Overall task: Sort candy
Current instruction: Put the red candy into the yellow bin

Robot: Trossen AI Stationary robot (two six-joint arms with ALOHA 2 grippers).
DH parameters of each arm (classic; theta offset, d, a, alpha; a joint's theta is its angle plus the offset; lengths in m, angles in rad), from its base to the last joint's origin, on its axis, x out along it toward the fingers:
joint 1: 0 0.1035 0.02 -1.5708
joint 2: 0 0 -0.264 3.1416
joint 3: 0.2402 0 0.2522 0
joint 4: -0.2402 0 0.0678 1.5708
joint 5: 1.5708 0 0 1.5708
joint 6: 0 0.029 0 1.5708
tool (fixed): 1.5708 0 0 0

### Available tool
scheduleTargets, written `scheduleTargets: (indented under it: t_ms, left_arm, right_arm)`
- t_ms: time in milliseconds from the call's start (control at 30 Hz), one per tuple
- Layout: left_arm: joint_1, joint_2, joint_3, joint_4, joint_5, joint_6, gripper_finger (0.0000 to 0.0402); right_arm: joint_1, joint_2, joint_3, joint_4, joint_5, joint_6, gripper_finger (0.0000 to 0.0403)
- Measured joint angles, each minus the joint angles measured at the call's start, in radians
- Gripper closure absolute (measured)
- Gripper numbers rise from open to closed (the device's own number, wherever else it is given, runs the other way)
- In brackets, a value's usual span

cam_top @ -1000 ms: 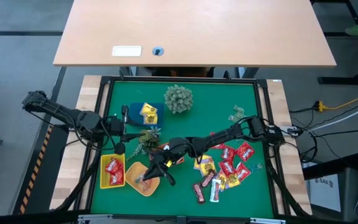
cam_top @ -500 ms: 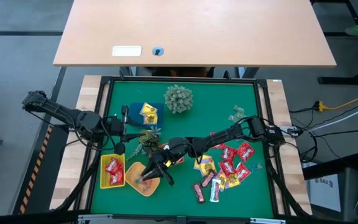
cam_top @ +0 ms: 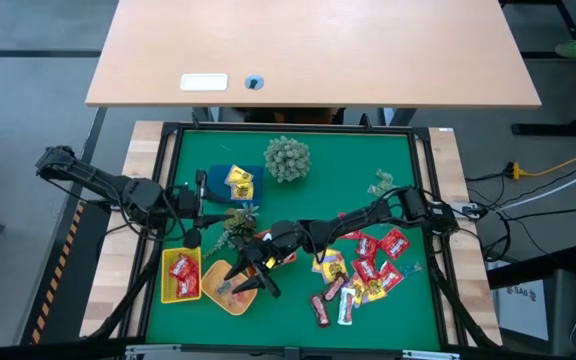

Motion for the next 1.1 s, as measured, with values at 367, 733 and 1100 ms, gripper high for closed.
scheduleTargets:
  t_ms: [367,733,1100]
  left_arm:
    - [0.0,0.01,-0.001,-0.001,0.038,-0.072,0.0264]
    - [0.0,0.089,-0.002,0.004,0.038,-0.072,0.0264]
    - [0.0,0.197,-0.001,0.035,0.037,-0.072,0.0264]
  right_arm:
    - [-0.041,-0.143,0.0,-0.358,-0.248,-0.027,0.022]
    - [-0.023,-0.373,0.0,-1.264,0.056,-0.348,0.0221]
    - [-0.033,-0.576,-0.155,-1.576,0.286,-0.34,0.0221]
